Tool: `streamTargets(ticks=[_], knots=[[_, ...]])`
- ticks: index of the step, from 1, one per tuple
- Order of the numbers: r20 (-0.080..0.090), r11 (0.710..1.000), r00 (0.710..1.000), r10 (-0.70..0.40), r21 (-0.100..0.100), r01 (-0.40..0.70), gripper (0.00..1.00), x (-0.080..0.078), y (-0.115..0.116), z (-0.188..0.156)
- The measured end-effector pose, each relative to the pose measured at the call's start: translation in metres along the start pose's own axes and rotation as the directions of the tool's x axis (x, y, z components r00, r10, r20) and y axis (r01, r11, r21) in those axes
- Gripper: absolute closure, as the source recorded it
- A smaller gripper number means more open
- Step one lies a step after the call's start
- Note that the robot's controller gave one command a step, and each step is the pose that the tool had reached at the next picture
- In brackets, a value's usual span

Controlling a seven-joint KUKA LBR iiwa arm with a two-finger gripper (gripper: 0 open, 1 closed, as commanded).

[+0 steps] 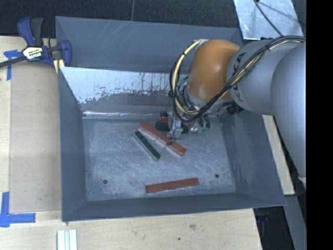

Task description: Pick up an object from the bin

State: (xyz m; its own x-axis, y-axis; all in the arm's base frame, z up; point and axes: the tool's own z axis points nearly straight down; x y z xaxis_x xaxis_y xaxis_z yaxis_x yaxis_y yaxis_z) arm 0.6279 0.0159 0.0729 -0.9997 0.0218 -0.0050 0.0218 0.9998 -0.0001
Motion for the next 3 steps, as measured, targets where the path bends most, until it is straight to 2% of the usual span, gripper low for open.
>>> streamTargets(ticks=[1,2,3], knots=[[0.004,0.999,0.999,-0.051,0.001,0.051,1.00,0.021,-0.016,-0.063],[-0.001,0.999,0.999,-0.052,0.000,0.052,0.00,0.021,-0.015,-0.059],[-0.003,0.999,0.999,-0.051,-0.001,0.051,0.00,0.017,-0.028,0.000]])
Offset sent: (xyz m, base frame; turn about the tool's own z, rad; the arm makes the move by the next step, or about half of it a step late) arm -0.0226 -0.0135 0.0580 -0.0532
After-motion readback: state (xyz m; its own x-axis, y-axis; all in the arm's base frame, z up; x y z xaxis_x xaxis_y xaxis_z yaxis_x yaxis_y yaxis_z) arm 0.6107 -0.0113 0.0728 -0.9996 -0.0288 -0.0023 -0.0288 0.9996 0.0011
